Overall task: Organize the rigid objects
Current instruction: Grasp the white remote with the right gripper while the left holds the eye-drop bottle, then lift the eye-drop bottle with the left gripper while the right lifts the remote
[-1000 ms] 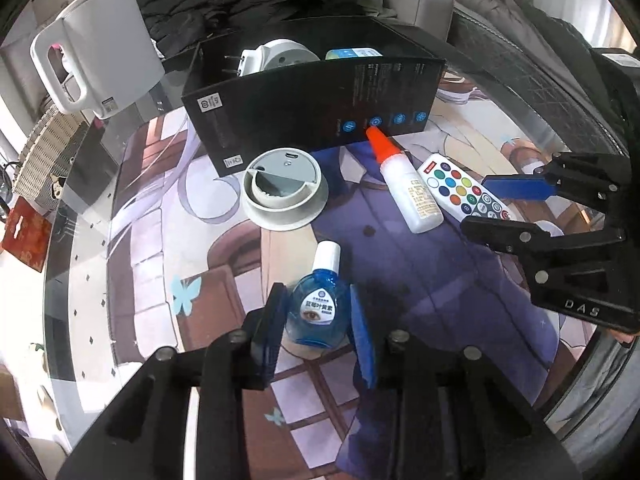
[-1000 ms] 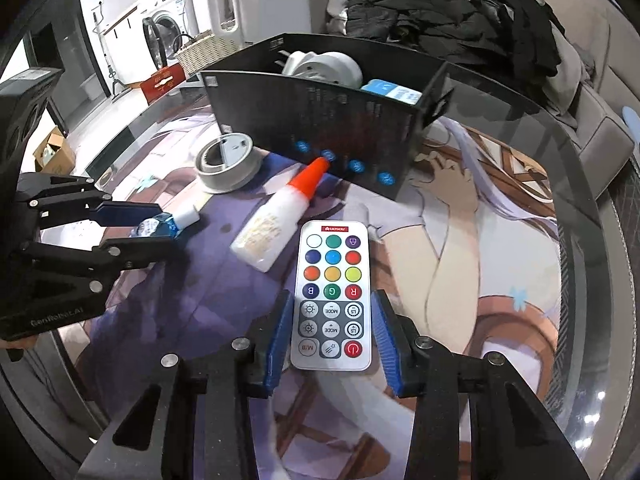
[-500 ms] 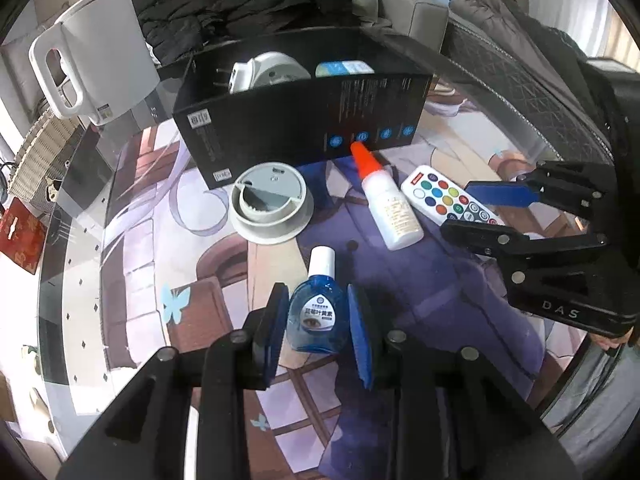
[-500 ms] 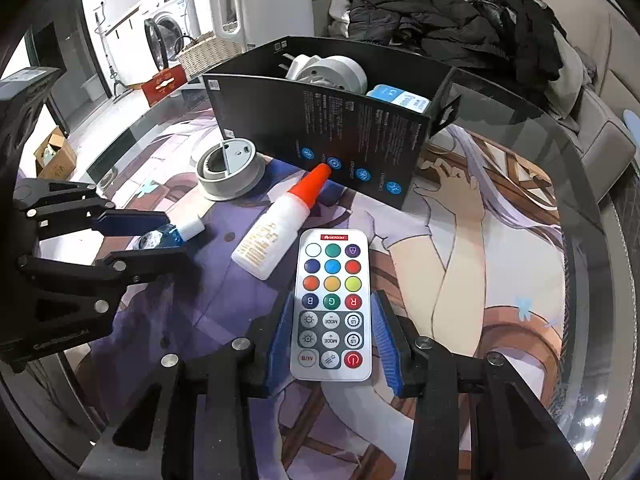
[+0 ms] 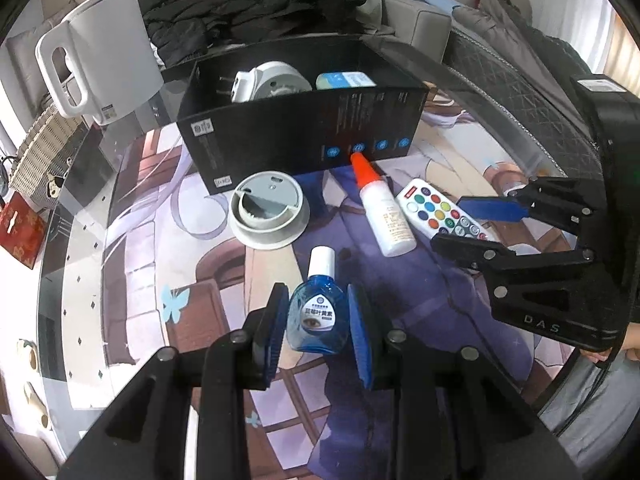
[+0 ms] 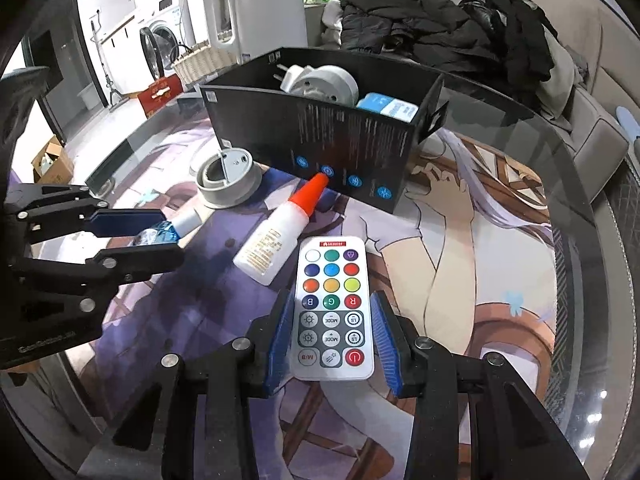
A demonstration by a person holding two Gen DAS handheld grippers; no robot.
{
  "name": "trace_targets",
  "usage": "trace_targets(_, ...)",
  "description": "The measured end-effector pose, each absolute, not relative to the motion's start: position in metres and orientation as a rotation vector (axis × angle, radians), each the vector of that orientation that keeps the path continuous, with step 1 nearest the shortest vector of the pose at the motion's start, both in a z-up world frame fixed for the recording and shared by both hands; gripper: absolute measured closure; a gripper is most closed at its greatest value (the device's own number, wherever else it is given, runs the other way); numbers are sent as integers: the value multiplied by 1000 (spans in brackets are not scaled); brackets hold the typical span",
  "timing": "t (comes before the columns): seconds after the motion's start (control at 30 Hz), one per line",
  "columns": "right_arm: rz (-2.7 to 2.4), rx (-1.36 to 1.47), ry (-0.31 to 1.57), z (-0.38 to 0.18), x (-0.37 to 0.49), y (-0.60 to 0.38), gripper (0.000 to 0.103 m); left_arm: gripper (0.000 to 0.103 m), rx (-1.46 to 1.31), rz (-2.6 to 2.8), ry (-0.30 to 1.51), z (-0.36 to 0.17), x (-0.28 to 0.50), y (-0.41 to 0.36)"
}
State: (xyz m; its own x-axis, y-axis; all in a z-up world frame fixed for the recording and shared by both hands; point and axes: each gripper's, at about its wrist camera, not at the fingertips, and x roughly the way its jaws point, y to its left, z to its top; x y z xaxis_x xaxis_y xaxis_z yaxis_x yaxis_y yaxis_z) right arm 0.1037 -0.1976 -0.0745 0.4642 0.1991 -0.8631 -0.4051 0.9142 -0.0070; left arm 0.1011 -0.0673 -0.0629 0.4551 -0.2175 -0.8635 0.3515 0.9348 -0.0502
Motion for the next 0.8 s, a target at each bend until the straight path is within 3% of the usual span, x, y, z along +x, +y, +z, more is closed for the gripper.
trace_targets(0.17, 378, -231, 1019, -77, 106, -197, 59, 75, 144, -354, 1046, -65, 101, -67)
trace_targets(0.23, 387, -226, 1014, -78, 106, -197, 64, 75, 140, -357, 1045, -64, 101, -68)
trace_targets(0.8, 416, -152, 909, -43, 93, -200, 64, 75, 91, -350, 961, -37, 102, -56)
